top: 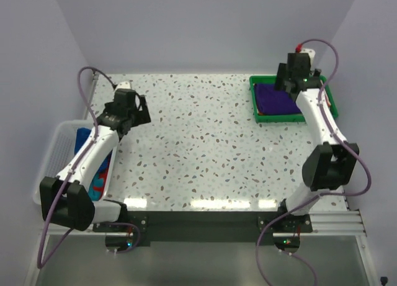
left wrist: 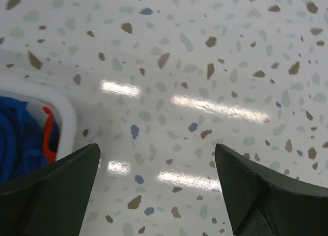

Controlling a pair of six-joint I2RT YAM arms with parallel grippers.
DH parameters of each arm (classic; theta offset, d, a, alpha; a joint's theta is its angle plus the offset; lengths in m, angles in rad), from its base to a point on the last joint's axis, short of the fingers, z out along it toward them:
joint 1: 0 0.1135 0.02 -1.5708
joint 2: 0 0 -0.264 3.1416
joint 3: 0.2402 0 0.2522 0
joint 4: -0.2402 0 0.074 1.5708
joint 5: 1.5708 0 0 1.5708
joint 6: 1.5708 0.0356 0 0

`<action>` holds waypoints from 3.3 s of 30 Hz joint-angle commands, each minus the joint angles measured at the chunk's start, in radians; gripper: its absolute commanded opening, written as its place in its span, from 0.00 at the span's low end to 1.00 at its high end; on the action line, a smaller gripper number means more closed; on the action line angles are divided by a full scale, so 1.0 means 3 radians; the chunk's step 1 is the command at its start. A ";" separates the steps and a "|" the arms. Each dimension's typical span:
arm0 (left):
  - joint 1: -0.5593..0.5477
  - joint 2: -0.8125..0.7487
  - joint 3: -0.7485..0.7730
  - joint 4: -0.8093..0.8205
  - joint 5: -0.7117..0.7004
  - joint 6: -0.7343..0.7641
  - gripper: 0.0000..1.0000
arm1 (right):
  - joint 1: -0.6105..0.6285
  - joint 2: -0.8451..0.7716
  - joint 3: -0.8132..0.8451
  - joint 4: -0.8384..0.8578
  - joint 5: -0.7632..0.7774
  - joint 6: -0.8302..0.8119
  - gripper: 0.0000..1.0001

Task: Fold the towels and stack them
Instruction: Grab crumpled towel, then move the towel to the center of the board, then flatten out the crumpled towel

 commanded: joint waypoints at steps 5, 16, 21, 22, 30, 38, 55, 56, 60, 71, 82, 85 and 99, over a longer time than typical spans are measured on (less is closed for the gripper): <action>0.1039 -0.0190 -0.0026 -0.0394 -0.0516 -0.0225 1.00 | 0.1023 -0.0858 -0.0998 0.0120 -0.1181 0.0444 0.99; 0.2257 0.0008 -0.0553 -0.0041 -0.0149 -0.0465 0.97 | 0.1980 -0.1166 -0.1724 0.0309 -0.1575 0.0501 0.99; 0.2257 0.0014 -0.0717 0.0062 -0.0015 -0.0471 0.60 | 0.2016 -0.1258 -0.1949 0.0396 -0.1585 0.0531 0.99; 0.2262 -0.0022 -0.0732 0.0082 -0.0015 -0.0476 0.53 | 0.2016 -0.1253 -0.1960 0.0396 -0.1591 0.0531 0.99; 0.2247 -0.0165 -0.0606 -0.0050 -0.0081 -0.0460 0.00 | 0.2016 -0.1288 -0.1986 0.0376 -0.1606 0.0485 0.99; 0.1360 -0.0339 0.0788 -0.0602 -0.0307 -0.0404 0.00 | 0.2016 -0.1483 -0.1863 0.0304 -0.1535 0.0414 0.99; -0.1617 -0.0048 0.2223 -0.0608 0.0593 -0.0542 0.00 | 0.2016 -0.2556 -0.1643 0.0253 -0.0415 0.0148 0.99; -0.1811 -0.0033 0.2173 -0.0613 0.0588 -0.0547 0.00 | 0.2011 -0.2622 -0.1658 0.0273 -0.0394 0.0117 0.99; -0.1936 0.0049 0.1846 -0.0547 0.0675 -0.0573 0.03 | 0.2011 -0.2690 -0.1765 0.0284 -0.0343 0.0040 0.99; -0.1369 0.1376 0.1394 0.0041 0.0567 -0.0619 0.31 | 0.2011 -0.2255 -0.2174 0.0279 -0.0342 0.0076 0.98; -0.1148 0.1012 0.0943 -0.0045 0.0215 -0.0756 0.98 | 0.2179 -0.1877 -0.2491 0.0416 -0.1723 0.0219 0.77; -0.1225 0.0557 0.0266 -0.0035 0.0240 -0.0895 0.94 | 0.2434 -0.1729 -0.2578 0.0498 -0.1816 0.0311 0.74; -0.1884 -0.0094 -0.1198 0.0435 0.0481 -0.1841 0.83 | 0.3304 -0.0895 -0.2512 0.0687 -0.1401 0.0301 0.58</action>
